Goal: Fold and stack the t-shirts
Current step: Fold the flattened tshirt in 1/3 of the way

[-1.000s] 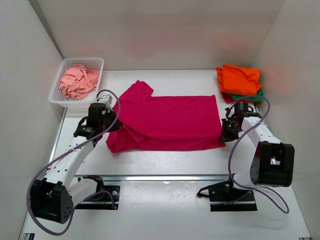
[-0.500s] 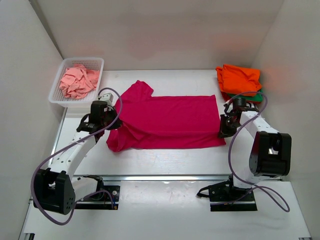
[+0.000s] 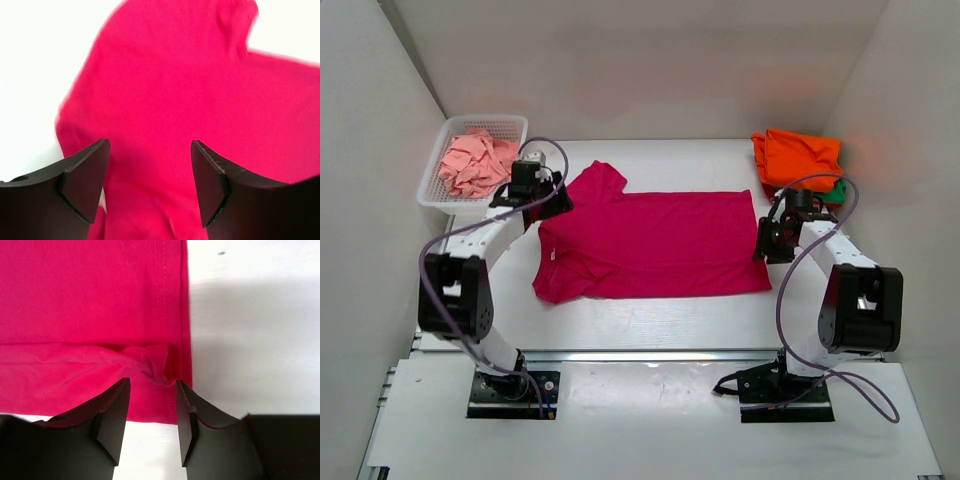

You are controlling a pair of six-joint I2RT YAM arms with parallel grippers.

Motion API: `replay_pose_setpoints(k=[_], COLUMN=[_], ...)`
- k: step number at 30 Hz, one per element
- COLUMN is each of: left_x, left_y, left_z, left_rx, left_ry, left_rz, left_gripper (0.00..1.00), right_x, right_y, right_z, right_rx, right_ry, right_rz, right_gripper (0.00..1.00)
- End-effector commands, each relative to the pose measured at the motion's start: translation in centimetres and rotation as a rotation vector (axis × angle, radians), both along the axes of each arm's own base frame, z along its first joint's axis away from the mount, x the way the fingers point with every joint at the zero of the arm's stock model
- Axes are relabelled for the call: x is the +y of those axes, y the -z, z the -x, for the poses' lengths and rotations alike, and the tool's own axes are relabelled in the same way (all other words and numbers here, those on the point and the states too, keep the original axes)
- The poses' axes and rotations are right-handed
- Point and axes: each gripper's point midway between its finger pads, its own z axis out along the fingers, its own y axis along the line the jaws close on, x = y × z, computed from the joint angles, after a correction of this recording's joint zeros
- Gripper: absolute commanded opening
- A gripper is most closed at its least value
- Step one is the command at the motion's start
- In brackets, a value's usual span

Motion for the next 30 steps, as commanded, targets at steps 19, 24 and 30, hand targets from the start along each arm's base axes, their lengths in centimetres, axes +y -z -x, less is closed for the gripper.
replay_pose_setpoints(k=[19, 24, 30], left_x=[2.0, 2.1, 2.0], left_y=[4.4, 6.0, 6.8], left_z=[10.5, 9.6, 7.7], left_rx=[0.216, 0.206, 0.175], left_ry=[-0.052, -0.104, -0.145], left_rz=[-0.074, -0.073, -0.058], left_gripper=[0.61, 0.64, 0.64], right_x=[17.6, 23.7, 29.9], right_y=[-5.8, -7.1, -8.6], right_z=[-0.3, -0.1, -0.2], right_rx=[-0.308, -0.392, -0.588], right_ry=[-0.514, -0.644, -0.823], right_rz=[-0.184, -0.274, -0.290], right_gripper=[0.33, 0.33, 0.43])
